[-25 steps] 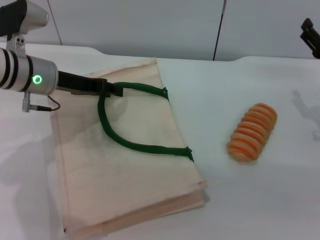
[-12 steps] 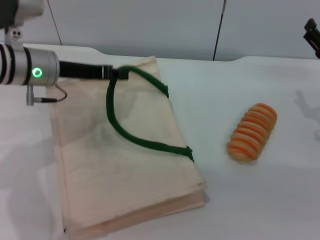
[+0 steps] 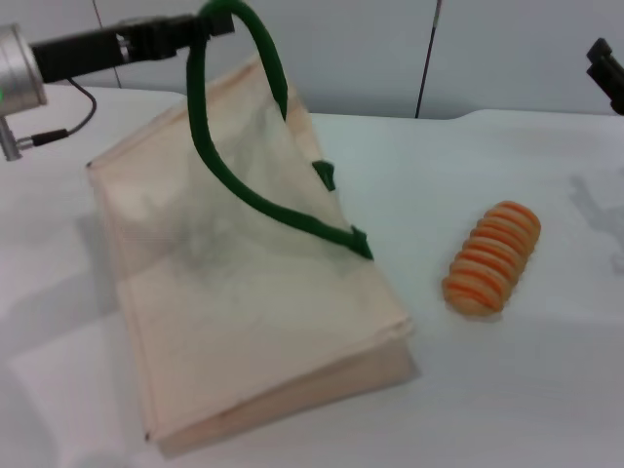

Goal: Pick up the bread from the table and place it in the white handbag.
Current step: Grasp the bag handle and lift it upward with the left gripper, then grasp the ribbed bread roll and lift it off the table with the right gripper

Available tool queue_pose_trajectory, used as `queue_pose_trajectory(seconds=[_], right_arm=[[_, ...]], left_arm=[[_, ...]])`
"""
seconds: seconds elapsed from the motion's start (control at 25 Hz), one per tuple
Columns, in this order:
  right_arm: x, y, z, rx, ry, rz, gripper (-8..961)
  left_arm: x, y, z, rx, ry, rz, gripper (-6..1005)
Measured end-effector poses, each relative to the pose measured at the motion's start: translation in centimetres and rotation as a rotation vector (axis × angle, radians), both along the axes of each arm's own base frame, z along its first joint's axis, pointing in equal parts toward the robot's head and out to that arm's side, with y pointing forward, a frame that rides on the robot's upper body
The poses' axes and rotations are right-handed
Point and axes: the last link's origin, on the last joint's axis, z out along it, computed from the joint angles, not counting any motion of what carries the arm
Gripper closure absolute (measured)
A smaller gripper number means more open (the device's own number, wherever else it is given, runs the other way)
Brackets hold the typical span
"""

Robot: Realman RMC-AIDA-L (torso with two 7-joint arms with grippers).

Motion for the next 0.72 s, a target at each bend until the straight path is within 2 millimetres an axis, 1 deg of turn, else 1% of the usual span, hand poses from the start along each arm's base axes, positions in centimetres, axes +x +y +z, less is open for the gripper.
queue_pose_trajectory(seconds=[0.2, 0.36, 0.56, 0.72], right_arm=[[-0.4, 0.2, 0.1, -0.042, 0.017, 0.031, 65], [-0.7, 0.4, -0.1, -0.081, 0.014, 0.041, 64], [-1.0, 0.8, -0.2, -0.165, 0.054, 0.042, 64], [-1.3, 1.5, 0.6, -0.305, 0.061, 0.048, 63]], left_arm=[[1.2, -1.4, 1.4, 0.043, -0.072, -0.154, 858], [1.7, -1.8, 2.2, 0.047, -0.099, -0.198, 858], [1.2, -2.1, 2.5, 0.044, -0.102, -0.187, 858], [0.5, -2.6, 2.5, 0.019, -0.098, -0.161, 858]])
